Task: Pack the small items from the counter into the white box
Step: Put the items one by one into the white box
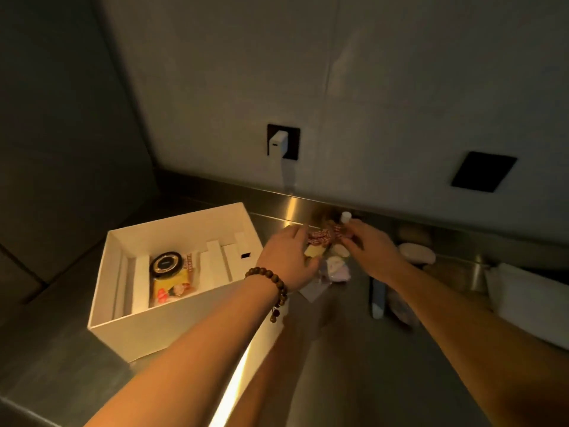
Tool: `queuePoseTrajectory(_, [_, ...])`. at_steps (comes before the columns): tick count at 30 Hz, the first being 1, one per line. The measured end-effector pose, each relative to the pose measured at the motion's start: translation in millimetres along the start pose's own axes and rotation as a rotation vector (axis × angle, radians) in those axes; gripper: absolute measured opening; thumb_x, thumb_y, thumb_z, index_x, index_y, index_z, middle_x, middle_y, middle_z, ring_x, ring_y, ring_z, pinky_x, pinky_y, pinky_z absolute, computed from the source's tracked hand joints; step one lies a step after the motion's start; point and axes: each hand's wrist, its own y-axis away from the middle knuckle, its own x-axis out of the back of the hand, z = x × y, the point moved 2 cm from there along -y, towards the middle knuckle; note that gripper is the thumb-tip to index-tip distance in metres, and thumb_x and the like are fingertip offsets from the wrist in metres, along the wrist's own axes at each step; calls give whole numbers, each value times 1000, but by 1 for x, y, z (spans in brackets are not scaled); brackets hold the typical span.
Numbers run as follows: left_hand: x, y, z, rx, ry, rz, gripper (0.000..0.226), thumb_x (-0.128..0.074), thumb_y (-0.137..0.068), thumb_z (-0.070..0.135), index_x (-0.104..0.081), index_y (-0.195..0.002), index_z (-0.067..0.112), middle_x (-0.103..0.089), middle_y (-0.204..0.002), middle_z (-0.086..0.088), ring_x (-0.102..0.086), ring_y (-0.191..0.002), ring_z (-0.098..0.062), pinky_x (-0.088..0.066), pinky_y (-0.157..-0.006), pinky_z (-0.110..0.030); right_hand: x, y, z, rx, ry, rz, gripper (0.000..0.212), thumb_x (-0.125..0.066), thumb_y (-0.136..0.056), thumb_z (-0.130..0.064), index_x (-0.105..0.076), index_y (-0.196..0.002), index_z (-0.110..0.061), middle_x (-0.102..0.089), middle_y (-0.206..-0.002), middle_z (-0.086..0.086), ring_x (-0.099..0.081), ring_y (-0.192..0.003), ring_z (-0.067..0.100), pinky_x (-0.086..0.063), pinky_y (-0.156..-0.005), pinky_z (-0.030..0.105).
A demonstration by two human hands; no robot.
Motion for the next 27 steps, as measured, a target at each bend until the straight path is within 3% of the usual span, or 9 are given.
queuePoseTrajectory(4, [-31, -8, 25, -36, 27, -73, 70, -49, -85, 50, -25, -144, 18, -36, -145, -7, -36, -129, -25, -31, -106, -36, 8, 27, 47, -146, -22, 1, 45, -52, -96, -21, -44, -140, -14, -46, -144, 9, -44, -129, 24, -33, -104, 29])
queuePoseTrajectory(8, [-67, -13, 25, 6, -3, -175, 69, -47, -86, 51, -26, -143, 17, -39, -142, -9, -38, -126, -25, -31, -104, -35, -4, 39, 80, -255, -49, -41, 47, -50, -97, -23, -41, -142, -11, -45, -144, 11, -44, -129, 25, -34, -107, 35])
queuePoseTrajectory(11, [-96, -15, 18, 72, -29, -283, 75, -51, -83, 51, -22, -144, 18, -38, -141, -10, -37, -126, -26, -32, -105, -37, -18, 39, 94, -243, -40, -63, 47, -52, -96, -24, -42, -141, -12, -43, -146, 9, -41, -133, 24, -31, -110, 35])
queuePoseTrajectory(16, [-134, -27, 15, 99, -22, -312, 81, -56, -78, 51, -22, -142, 16, -33, -143, -9, -32, -129, -27, -29, -108, -38, -49, 19, 109, -201, 22, -154, 49, -53, -95, -27, -42, -141, -14, -36, -151, 5, -35, -136, 20, -25, -109, 28])
queuePoseTrajectory(22, [-165, -52, 12, 124, -18, -286, 94, -58, -73, 61, -17, -145, 16, -28, -148, -9, -26, -134, -27, -20, -113, -40, -75, -19, 117, -114, -19, -160, 37, -50, -95, -19, -50, -132, -19, -52, -134, 4, -49, -118, 15, -32, -92, 21])
queuePoseTrajectory(27, [-181, -61, 7, 114, -17, -219, 82, -55, -74, 60, -32, -138, 15, -43, -134, -6, -38, -120, -24, -28, -106, -36, -83, -47, 121, -74, -27, -165, 43, -43, -97, -16, -41, -140, -21, -44, -143, 2, -45, -128, 19, -36, -106, 35])
